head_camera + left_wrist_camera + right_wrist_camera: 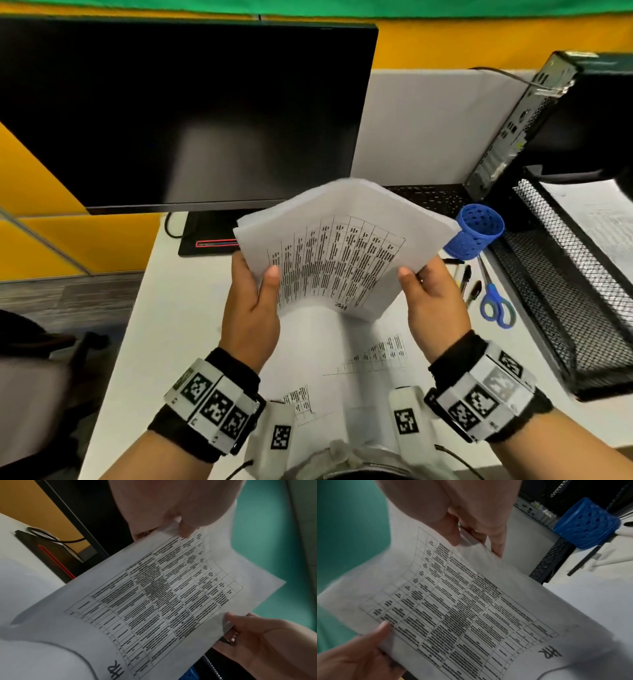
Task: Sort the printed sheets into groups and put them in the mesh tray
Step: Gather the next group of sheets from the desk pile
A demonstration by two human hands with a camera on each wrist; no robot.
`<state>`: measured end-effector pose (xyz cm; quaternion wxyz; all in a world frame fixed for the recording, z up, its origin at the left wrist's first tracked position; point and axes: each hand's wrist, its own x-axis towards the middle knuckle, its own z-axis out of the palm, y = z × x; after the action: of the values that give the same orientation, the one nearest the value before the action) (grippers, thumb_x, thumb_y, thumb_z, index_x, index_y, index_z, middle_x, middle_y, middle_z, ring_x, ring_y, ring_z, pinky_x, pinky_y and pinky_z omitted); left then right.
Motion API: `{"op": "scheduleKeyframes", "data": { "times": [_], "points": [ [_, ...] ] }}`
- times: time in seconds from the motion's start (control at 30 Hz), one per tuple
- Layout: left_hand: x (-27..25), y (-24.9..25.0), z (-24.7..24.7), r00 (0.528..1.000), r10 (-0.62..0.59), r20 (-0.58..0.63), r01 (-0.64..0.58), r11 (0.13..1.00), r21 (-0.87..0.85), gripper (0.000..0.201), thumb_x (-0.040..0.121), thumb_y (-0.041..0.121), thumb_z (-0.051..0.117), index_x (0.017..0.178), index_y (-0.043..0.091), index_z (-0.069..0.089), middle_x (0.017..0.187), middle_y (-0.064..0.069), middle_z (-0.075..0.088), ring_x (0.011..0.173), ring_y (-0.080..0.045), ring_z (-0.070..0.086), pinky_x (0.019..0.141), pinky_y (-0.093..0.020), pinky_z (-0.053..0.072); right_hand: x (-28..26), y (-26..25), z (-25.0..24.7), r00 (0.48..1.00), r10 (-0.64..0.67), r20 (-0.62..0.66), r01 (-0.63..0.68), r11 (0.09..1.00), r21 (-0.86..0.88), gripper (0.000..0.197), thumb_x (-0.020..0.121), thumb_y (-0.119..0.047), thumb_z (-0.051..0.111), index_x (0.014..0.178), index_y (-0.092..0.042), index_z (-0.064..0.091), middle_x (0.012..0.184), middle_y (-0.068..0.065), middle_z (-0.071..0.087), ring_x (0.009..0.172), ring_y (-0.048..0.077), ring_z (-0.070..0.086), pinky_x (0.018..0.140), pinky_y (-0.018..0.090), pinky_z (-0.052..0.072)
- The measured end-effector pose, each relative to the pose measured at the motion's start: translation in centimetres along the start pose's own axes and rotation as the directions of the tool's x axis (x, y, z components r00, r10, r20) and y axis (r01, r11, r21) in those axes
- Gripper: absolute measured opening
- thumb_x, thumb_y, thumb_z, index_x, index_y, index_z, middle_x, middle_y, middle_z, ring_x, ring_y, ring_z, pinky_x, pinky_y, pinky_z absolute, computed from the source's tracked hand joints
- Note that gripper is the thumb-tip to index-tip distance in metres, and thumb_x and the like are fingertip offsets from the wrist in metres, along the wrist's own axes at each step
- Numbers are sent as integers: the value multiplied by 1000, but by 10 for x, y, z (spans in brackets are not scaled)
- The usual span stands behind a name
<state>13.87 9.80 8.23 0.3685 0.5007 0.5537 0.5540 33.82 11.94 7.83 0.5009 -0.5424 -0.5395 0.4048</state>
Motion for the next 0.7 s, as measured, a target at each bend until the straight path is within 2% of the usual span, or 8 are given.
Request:
{"op": "scheduleKeyframes", "data": {
  "times": [0.13,0.23,0.3,0.4,0.47,0.53,0.67,0.7],
  "points": [
    [0,1,5,1000,-20,6,20,1000,14,37,98,12,39,105,48,39,106,30,53,95,25,52,75,3,40,0,2,1,999,50,0,-50,999,18,40,93,-5,47,126,-28,47,112,-23,61,104,-15,56,87,3,44],
    [1,-10,10,996,-86,25,85,996,34,35,98,15,41,104,49,38,106,31,52,91,26,51,75,1,40,1,11,4,992,126,12,-124,987,-99,48,92,-10,51,137,-23,40,127,-10,58,118,1,53,103,24,42],
    [2,-16,13,988,-150,35,148,988,50,32,98,15,42,109,45,37,106,30,52,90,24,50,77,-4,38,1,16,5,983,183,30,-174,965,-194,48,93,-11,49,139,-22,39,133,-7,55,123,9,49,108,31,37],
    [4,-23,13,967,-252,28,249,965,79,35,97,16,45,128,33,43,113,17,57,103,1,54,91,-19,40,0,17,2,977,211,27,-199,951,-239,43,94,-10,46,136,-19,43,128,-5,57,120,13,51,105,30,39],
    [6,-25,12,954,-300,4,299,951,75,36,96,18,47,130,29,49,118,11,60,114,-13,55,101,-33,41,0,13,-6,981,192,29,-182,961,-208,42,94,-6,46,133,-20,44,118,-11,58,110,6,54,98,16,41],
    [7,-23,11,950,-312,-21,312,949,44,32,96,17,48,123,31,55,119,7,63,115,-17,57,104,-43,42,0,11,-18,981,188,48,-177,969,-172,43,92,-4,49,131,-23,44,111,-19,58,101,-6,55,87,1,40],
    [6,-10,14,959,-282,-26,279,956,-90,33,95,8,48,119,27,59,118,2,67,113,-18,60,104,-46,43,-4,21,-47,958,256,132,-226,952,-207,41,90,-10,55,128,-22,46,120,-12,61,113,3,56,101,26,43],
    [5,-6,16,958,-285,-22,279,950,-143,34,95,7,48,120,25,58,120,1,67,114,-18,60,105,-46,42,-7,22,-53,942,290,167,-249,941,-230,41,90,-12,56,128,-21,47,121,-10,62,113,5,57,101,27,43]
  ]
}}
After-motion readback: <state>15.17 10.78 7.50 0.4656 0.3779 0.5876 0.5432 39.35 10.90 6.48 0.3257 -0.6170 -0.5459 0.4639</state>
